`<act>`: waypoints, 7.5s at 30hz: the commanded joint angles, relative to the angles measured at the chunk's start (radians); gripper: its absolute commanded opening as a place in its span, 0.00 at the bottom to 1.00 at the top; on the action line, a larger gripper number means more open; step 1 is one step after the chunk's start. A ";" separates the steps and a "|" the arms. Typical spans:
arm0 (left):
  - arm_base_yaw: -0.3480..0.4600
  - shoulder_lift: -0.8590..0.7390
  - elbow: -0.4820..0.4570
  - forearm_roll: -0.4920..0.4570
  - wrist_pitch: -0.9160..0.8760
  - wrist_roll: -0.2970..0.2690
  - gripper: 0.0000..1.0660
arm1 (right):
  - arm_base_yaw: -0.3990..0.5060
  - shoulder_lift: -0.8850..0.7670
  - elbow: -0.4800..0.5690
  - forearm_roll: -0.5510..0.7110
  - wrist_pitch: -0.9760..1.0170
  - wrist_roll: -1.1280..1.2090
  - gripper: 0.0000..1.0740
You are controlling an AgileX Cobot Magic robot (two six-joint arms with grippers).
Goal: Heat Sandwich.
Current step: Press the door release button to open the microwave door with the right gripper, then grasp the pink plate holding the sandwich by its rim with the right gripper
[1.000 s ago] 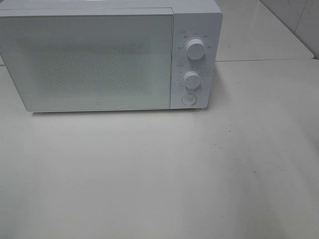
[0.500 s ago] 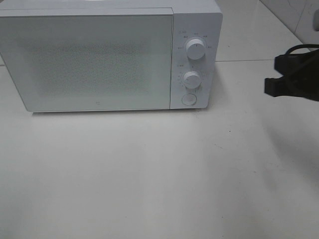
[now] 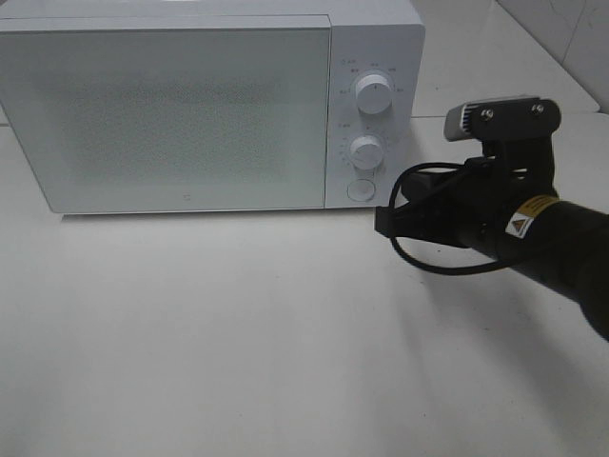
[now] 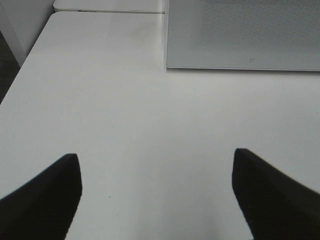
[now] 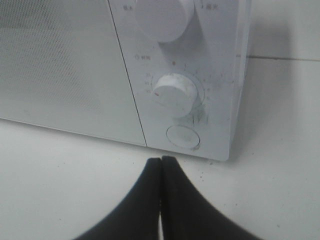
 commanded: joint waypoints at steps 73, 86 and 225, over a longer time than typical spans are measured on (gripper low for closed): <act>0.002 -0.017 0.003 0.000 -0.014 -0.005 0.73 | 0.001 0.514 -0.452 0.259 -0.163 0.319 0.00; 0.002 -0.017 0.003 0.000 -0.014 -0.005 0.73 | 0.001 0.566 -0.510 0.285 -0.237 0.384 0.00; 0.002 -0.017 0.003 0.000 -0.014 -0.005 0.73 | -0.089 -0.352 -0.218 -0.130 1.024 -0.145 0.46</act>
